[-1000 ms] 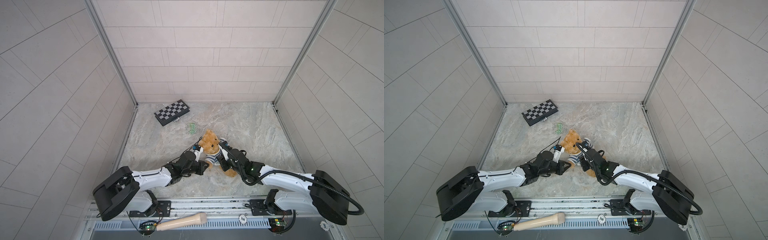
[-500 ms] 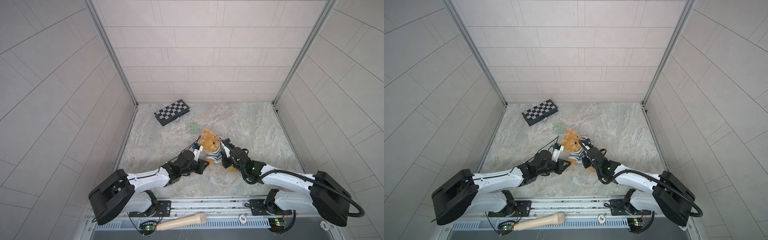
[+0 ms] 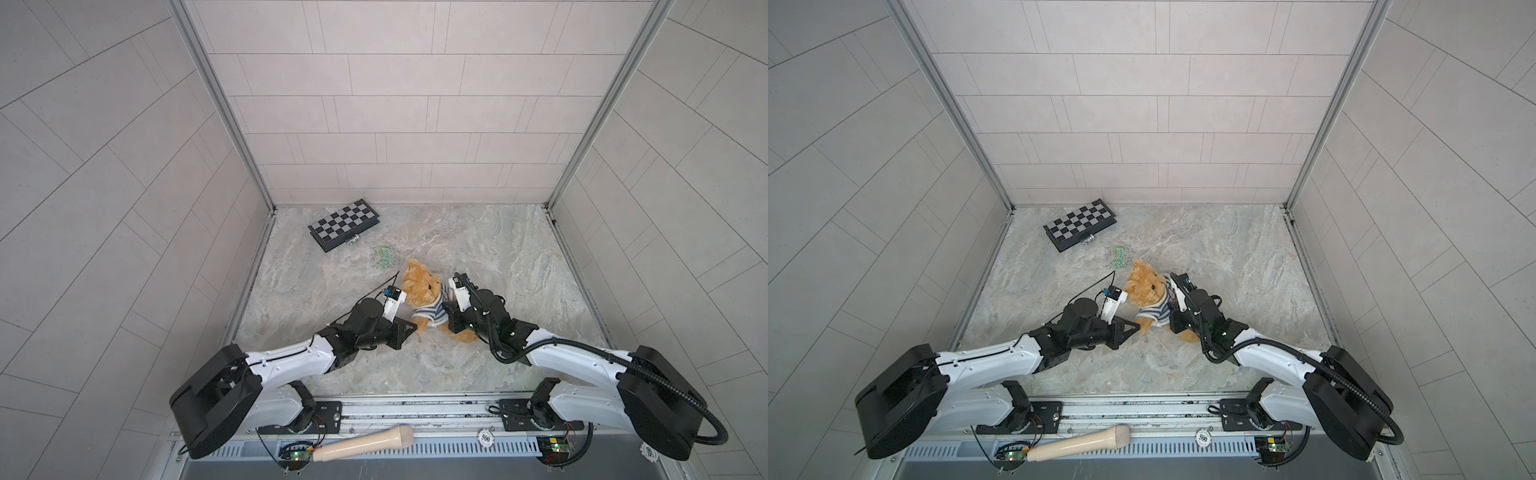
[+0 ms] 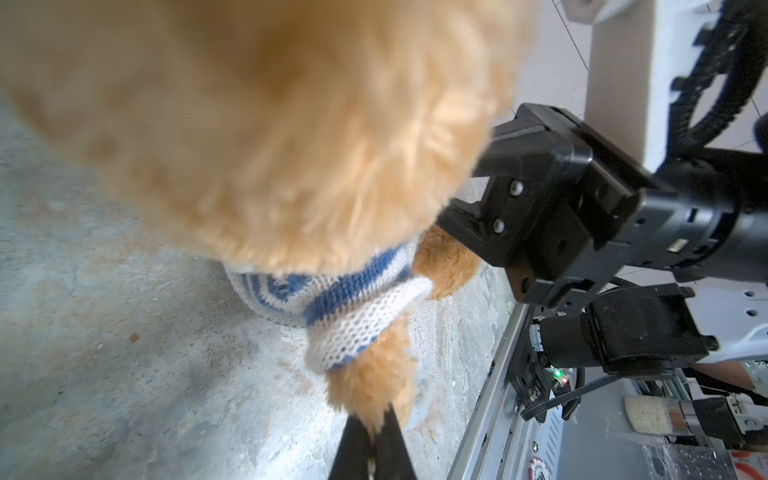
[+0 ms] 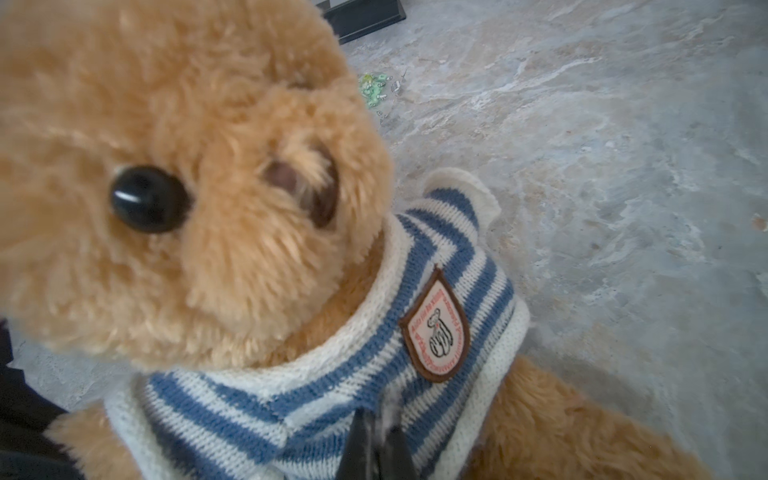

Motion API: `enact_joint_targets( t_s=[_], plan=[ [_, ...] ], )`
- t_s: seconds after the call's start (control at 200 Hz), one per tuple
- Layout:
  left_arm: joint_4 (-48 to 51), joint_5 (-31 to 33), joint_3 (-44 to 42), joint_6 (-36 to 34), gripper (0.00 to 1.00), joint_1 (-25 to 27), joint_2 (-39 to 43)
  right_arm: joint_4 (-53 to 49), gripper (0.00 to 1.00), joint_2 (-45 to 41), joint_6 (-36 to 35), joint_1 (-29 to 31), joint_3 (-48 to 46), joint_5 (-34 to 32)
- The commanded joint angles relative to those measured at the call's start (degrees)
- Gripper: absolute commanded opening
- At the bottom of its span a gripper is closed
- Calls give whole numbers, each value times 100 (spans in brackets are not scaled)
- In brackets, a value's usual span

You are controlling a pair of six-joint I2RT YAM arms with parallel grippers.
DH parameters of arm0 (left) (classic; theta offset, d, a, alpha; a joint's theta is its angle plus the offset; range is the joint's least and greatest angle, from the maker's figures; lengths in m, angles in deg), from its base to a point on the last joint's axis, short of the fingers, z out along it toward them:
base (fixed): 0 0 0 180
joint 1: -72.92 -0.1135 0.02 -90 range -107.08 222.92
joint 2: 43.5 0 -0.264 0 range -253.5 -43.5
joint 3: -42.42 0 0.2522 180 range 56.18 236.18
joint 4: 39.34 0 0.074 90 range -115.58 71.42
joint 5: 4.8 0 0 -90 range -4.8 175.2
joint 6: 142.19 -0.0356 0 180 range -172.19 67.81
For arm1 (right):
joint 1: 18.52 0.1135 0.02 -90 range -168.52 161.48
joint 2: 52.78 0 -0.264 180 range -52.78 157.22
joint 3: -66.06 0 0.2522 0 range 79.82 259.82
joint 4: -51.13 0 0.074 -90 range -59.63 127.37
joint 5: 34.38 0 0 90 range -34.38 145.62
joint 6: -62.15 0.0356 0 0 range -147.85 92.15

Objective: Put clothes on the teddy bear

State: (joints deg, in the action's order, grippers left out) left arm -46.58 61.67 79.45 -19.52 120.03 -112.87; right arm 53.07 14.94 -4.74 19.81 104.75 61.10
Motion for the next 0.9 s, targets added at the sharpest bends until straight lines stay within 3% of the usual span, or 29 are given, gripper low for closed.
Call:
enact_joint_targets(
  t_s=[0.0,0.09,0.21,0.37,0.706,0.896],
  plan=[
    [510,-298,-45,-224,0,-16,195,20,3,7,10,-235,17,-310],
    [594,-42,99,-234,0,-14,90,129,19,-159,-61,-54,-10,-77],
    [540,278,169,-134,0,-11,-139,-96,36,-484,-388,321,54,-319],
    [171,346,21,86,0,-9,-306,-430,41,-300,-645,689,405,-485],
    [411,499,-25,-25,0,-14,265,-366,37,760,-877,946,1022,-734],
    [606,586,87,-109,0,-9,280,-490,5,999,-1067,941,1223,-1082]
  ],
)
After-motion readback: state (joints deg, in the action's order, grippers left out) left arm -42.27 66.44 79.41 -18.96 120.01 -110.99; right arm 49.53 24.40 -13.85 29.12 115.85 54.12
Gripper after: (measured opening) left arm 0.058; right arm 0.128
